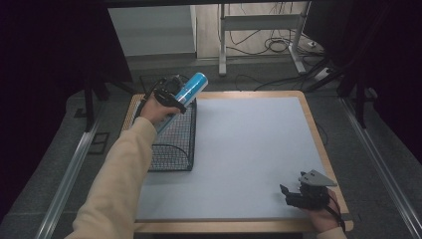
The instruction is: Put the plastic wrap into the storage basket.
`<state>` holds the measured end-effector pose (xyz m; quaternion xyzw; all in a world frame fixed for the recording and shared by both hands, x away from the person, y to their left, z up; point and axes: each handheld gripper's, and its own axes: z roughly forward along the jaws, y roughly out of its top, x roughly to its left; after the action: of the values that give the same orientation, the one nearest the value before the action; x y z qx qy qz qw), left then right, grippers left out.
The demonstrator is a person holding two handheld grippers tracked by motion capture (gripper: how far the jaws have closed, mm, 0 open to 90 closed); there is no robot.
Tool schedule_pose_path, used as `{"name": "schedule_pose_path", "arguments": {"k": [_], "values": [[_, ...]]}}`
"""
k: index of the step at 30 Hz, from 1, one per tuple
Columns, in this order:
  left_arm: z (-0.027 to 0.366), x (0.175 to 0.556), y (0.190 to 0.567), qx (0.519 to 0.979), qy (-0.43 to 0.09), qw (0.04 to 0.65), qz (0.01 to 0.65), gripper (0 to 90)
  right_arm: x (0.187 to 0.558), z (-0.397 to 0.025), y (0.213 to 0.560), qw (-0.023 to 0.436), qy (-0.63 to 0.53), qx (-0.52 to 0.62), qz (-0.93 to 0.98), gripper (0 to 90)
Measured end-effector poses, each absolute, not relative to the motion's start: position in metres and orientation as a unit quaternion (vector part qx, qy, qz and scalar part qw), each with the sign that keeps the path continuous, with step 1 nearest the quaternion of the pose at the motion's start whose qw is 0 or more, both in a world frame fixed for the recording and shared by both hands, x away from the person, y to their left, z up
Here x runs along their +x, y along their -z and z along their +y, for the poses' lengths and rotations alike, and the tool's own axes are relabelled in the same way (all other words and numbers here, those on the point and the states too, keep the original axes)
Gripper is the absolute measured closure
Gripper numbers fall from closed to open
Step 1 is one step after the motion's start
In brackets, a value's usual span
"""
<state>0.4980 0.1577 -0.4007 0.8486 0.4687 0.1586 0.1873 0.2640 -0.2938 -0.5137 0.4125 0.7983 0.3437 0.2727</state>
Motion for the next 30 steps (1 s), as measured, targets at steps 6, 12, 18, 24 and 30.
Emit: {"name": "schedule_pose_path", "arguments": {"k": [6,12,18,24,30], "values": [[0.155,0.501,0.408,0.852,-0.159,0.181,0.464,31.9,0.264,-0.293,0.514,0.274,-0.343,0.411,0.799,15.3],[0.153,0.503,0.411,0.853,-0.160,0.179,0.464,31.9,0.264,-0.294,0.514,0.275,-0.343,0.413,0.797,15.3],[0.153,0.506,0.420,0.860,-0.154,0.152,0.462,31.9,0.264,-0.294,0.513,0.275,-0.344,0.413,0.798,15.3],[0.154,0.510,0.430,0.860,-0.156,0.141,0.466,31.9,0.264,-0.294,0.514,0.275,-0.343,0.412,0.798,15.3],[0.155,0.513,0.438,0.859,-0.158,0.130,0.469,31.8,0.264,-0.294,0.514,0.274,-0.342,0.413,0.798,15.3]]}}
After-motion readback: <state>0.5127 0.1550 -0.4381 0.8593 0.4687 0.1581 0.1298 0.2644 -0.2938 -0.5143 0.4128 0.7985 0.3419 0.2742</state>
